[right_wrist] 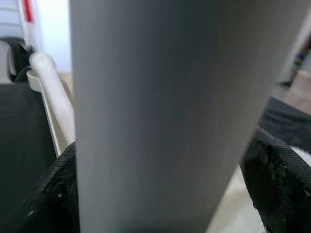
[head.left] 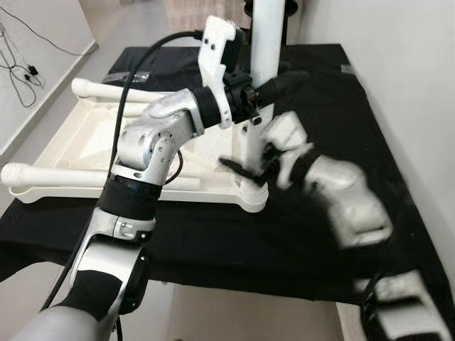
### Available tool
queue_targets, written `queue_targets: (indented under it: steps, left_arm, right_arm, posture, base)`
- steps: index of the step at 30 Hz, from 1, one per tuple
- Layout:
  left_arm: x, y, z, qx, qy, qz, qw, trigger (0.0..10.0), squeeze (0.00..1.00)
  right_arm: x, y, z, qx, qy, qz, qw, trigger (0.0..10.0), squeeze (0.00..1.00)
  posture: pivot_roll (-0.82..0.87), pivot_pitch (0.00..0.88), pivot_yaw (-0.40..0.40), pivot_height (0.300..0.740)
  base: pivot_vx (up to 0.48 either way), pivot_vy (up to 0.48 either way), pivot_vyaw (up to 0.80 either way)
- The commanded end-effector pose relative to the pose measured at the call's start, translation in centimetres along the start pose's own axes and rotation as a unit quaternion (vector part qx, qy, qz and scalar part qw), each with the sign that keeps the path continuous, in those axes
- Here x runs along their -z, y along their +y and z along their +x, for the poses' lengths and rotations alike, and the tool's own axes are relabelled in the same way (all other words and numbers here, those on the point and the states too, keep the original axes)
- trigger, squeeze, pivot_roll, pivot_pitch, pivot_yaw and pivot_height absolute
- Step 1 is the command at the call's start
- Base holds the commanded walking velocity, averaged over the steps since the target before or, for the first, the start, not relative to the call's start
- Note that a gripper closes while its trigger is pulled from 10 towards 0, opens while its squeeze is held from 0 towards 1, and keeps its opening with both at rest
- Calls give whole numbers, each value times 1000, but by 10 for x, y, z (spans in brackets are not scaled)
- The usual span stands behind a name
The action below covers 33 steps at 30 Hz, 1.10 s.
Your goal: Building children table
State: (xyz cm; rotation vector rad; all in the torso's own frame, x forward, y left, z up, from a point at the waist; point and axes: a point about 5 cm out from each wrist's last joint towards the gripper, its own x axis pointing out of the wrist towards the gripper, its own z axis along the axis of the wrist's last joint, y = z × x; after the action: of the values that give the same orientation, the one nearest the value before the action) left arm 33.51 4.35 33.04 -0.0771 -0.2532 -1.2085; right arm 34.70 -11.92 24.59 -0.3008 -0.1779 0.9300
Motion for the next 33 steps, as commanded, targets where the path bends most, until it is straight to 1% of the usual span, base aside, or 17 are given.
queue_targets:
  steps: [1,2,4,5,6,8,10,18,21,22,23,26,28,30,31,32,33]
  left_arm:
    - [8,-3,2,12,18,-14,1000,0,0]
    - [8,-3,2,12,18,-14,1000,0,0]
    - [9,-4,2,13,18,-14,1000,0,0]
    - [9,-4,2,13,18,-14,1000,0,0]
    - [9,-4,2,14,18,-15,1000,0,0]
    - [9,-5,2,14,18,-15,1000,0,0]
    - [12,-6,1,14,24,-15,1000,0,0]
    - [13,-5,0,11,27,-12,999,0,0]
    - [13,-4,0,3,27,1,1000,0,0]
    - [13,-3,0,-1,24,-4,1000,10000,1000]
    - [13,-2,0,-4,21,-9,1000,10000,1000]
    - [13,-2,-1,-7,24,-3,1000,10000,1000]
    - [10,3,-3,-30,19,-4,999,10000,1000]
    - [6,5,-10,-31,11,-7,999,10000,0]
    - [6,5,-10,-31,11,-7,999,10000,0]
    - [3,4,-18,-19,7,-15,1000,10000,0]
    - [-2,-1,-44,13,12,-16,1000,10000,0]
  right_arm:
    - [11,3,5,-31,7,26,999,10000,0]
    - [11,3,5,-31,7,26,999,10000,0]
    - [13,-1,6,-56,4,33,998,10000,0]
    - [13,-1,6,-56,4,33,998,10000,0]
    - [17,-2,6,-72,4,54,996,0,0]
    - [22,-6,6,-82,6,67,994,0,0]
    - [32,-9,6,-98,11,88,991,0,0]
    - [39,-10,5,-102,15,96,990,0,0]
    - [42,-12,5,-92,15,103,990,0,0]
    - [43,-13,5,-88,13,105,990,0,0]
    - [44,-13,5,-86,12,106,991,0,0]
    - [45,-14,5,-85,9,108,991,0,0]
    - [47,-14,4,-81,11,105,991,0,0]
    - [50,-15,3,-70,12,105,992,0,0]
    - [50,-15,3,-70,12,105,992,0,0]
    - [51,-15,2,-59,16,104,993,0,0]
    - [56,-14,-2,-35,25,104,994,0,0]
  posture:
    - [15,109,5,740]
    - [15,109,5,740]
    - [15,109,5,740]
    - [15,109,5,740]
    - [21,111,3,740]
    - [28,112,1,740]
    - [34,114,-1,740]
    - [36,113,-3,740]
    - [33,106,-1,740]
    - [33,106,-1,740]
    - [33,106,-1,740]
    - [30,103,0,740]
    - [30,102,1,740]
    - [29,99,2,740]
    - [29,99,2,740]
    - [27,101,2,740]
    - [28,109,0,740]
  base:
    - [0,0,0]
    - [0,0,0]
    - [0,0,0]
    - [0,0,0]
    - [0,0,0]
    - [0,0,0]
    - [0,0,0]
    - [0,0,0]
    - [0,0,0]
    - [0,0,0]
    - [0,0,0]
    - [0,0,0]
    - [0,0,0]
    - [0,0,0]
    - [0,0,0]
    - [0,0,0]
    - [0,0,0]
